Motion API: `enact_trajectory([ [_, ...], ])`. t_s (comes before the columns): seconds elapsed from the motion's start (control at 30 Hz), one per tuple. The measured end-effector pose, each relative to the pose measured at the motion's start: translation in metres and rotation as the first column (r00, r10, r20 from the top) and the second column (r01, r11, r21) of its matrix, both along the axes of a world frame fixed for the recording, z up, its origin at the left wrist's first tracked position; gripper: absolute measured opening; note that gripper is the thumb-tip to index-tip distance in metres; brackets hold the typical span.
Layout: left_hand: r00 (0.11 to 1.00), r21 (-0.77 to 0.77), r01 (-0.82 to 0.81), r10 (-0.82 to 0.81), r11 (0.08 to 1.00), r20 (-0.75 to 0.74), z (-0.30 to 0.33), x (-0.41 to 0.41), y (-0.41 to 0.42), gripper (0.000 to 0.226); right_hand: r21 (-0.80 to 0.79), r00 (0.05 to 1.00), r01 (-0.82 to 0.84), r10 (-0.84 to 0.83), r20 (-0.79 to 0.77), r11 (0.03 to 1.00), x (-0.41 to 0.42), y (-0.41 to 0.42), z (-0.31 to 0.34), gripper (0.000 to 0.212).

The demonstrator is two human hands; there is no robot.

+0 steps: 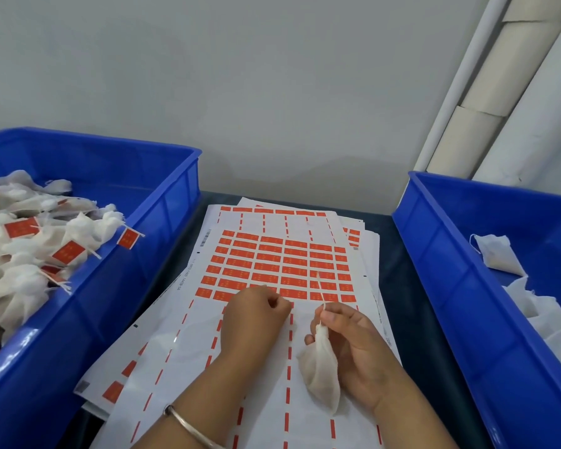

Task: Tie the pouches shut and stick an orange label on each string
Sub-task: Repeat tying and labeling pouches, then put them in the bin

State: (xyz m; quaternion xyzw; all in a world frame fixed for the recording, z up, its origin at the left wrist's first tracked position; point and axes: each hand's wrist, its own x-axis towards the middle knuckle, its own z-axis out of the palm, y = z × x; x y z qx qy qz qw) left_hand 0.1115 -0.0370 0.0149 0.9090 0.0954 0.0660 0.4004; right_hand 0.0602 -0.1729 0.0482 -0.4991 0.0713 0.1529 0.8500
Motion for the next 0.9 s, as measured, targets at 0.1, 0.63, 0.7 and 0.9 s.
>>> enact_trajectory([
  [0.1, 0.998, 0.017, 0.044, -0.045, 0.999, 0.046, 0.001, -0.002, 0.0, 0.021, 0.033, 1.0, 0.01, -0.01, 0.01, 0.999, -0.001, 0.003, 0.002, 0.008],
  [0.63, 0.996, 0.077, -0.012, 0.005, 0.997, 0.093, -0.005, 0.005, -0.001, 0.007, -0.03, 1.0, 0.019, -0.019, -0.02, 0.999, 0.003, 0.001, -0.005, 0.011],
  [0.7, 0.995, 0.01, -0.025, 0.024, 1.0, 0.098, -0.005, 0.005, 0.0, 0.007, -0.008, 1.0, 0.025, -0.025, -0.007, 1.0, 0.003, 0.001, -0.006, 0.01],
  [0.9, 0.965, -0.305, -0.025, 0.102, 0.952, 0.24, 0.011, -0.006, 0.003, 0.006, 0.13, 0.995, 0.001, -0.015, 0.102, 0.992, 0.001, 0.001, -0.002, 0.008],
])
